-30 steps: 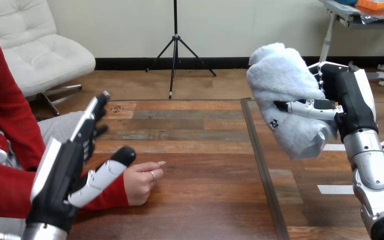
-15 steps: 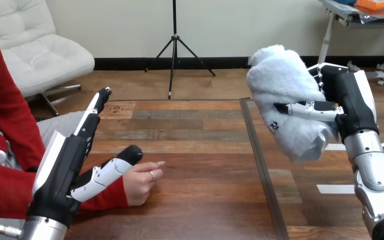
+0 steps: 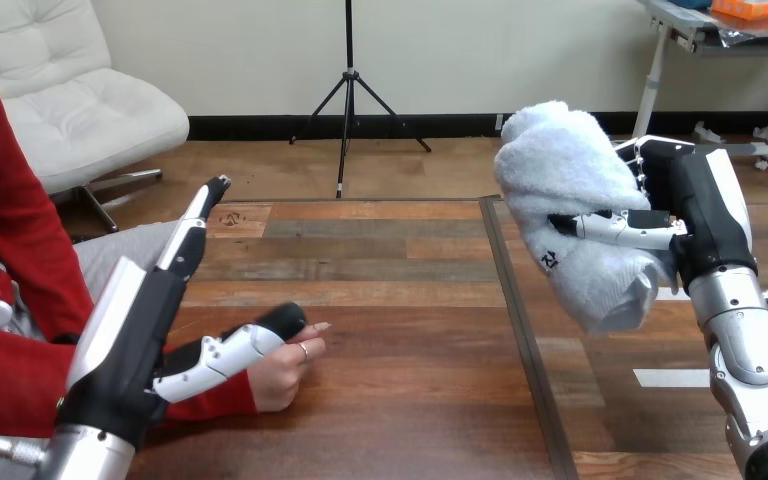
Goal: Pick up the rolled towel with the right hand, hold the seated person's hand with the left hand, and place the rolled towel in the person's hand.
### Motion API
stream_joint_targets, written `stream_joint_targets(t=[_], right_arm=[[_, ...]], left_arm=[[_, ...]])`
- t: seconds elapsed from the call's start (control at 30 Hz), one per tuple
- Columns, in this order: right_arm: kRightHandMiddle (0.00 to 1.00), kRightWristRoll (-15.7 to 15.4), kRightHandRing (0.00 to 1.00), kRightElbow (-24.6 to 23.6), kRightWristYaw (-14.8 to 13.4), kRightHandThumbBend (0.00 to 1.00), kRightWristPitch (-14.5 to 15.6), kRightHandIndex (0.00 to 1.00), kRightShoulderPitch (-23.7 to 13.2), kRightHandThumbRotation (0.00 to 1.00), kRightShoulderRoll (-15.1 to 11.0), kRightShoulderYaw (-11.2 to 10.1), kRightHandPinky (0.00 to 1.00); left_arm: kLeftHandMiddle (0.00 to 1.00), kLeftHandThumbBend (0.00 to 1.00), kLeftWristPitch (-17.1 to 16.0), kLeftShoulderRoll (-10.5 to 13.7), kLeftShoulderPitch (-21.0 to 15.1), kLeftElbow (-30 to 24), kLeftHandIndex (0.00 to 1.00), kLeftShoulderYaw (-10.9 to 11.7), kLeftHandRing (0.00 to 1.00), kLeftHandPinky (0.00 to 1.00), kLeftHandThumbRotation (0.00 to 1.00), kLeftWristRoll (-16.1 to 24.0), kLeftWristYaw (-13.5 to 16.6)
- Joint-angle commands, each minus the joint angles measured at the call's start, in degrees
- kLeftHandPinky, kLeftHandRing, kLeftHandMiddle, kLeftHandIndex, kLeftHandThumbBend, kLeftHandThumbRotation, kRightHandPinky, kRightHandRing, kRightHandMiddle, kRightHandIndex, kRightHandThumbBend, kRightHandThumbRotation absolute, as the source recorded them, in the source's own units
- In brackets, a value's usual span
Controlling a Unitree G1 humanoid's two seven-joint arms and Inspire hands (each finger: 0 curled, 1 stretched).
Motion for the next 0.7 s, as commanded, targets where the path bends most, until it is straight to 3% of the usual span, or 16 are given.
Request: stream_joint_targets(t=[0.0,0.33,0.67], right_arm=[[0.41,0.50,0.35,-4.63,-0.33,0.83,-0.37,0.42,-2.75,0.00,-0.94,-1.35,0.30],[0.41,0.80,0.35,-4.32,0.10,0.83,-0.18,0.42,-3.13,0.00,-0.82,-1.44,0.30],[0.41,0.88,0.35,-3.80,0.46,0.83,-0.73,0.42,-3.31,0.00,-0.87,-1.48,0.30]], left_arm=[[1.00,1.00,-0.18,2.98,-4.02,0.53,1.00,0.37,0.98,0.90,0.78,3.58,1.10],[1.00,1.00,0.76,7.81,-5.77,2.98,1.00,-1.22,0.96,0.92,0.79,10.94,0.27],[0.96,1.00,1.19,10.08,-7.47,5.80,0.97,-2.56,0.91,0.87,0.76,15.81,0.96]])
